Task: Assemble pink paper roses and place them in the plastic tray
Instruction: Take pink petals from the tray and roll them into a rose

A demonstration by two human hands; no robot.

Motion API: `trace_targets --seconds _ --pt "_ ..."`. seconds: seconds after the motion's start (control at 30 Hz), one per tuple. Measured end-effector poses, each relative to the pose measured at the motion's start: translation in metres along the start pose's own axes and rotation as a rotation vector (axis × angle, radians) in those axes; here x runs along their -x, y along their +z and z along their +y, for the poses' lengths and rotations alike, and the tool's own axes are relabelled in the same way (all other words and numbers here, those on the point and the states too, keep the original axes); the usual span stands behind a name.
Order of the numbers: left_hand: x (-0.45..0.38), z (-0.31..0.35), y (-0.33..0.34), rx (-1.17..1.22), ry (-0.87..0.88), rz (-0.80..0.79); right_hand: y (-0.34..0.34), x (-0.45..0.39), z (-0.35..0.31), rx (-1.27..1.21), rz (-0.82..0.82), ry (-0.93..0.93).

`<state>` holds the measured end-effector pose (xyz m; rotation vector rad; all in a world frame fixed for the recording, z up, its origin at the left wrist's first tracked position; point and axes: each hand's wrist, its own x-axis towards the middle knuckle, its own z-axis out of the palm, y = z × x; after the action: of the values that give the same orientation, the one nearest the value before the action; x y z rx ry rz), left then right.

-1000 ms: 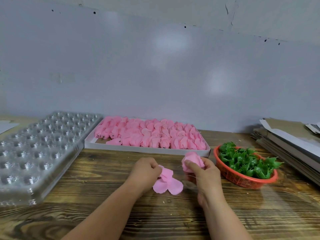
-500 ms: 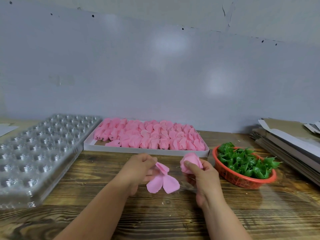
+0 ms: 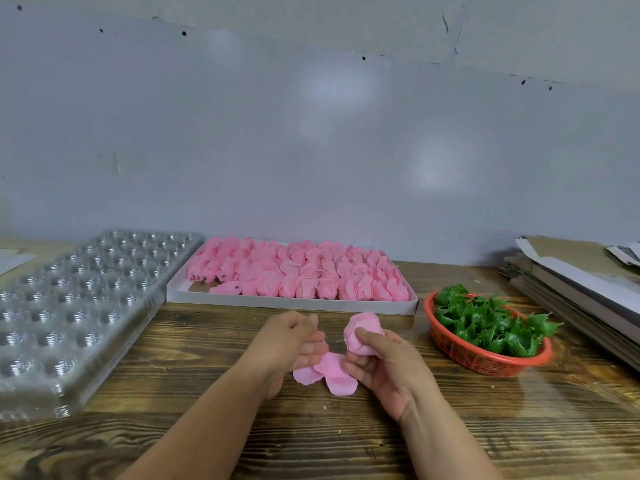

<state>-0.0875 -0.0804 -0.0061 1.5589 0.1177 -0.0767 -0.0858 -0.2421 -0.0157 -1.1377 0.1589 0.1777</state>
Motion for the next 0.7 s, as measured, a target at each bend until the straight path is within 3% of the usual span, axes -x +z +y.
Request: trace_targets --seconds 0.07,0.13,0.23,0.3,0.33,0.53,0.7 --pt "-0.001 -0.001 -0.001 -0.096 0.051 0.043 -0.001 -0.001 0.0 -0.007 0.018 -0.011" --pt "-0.005 -0.005 -0.006 -0.459 0.219 0.078 -0.003 -0.002 0.0 -0.02 0.055 -0.034" --pt "-0.005 -0.009 -0.01 -0.822 0.367 -0.217 -0.004 -0.003 -0.002 -0.029 0.122 -0.059" --pt "-0.004 -0.012 -0.007 -0.875 0.397 -0.364 -0.004 -0.005 -0.002 -0.045 0.155 -0.066" --pt "-0.005 -0.014 -0.006 -0.882 0.427 -0.362 -0.004 -0.005 -0.002 -0.049 0.163 -0.069" --pt "-0.014 -0.019 0.001 -0.889 0.431 -0.14 -0.004 -0.005 -0.002 -0.039 0.165 -0.09" --pt "-0.014 -0.016 -0.001 -0.881 0.41 -0.132 -0.003 -0.005 -0.002 -0.035 0.162 -0.109"
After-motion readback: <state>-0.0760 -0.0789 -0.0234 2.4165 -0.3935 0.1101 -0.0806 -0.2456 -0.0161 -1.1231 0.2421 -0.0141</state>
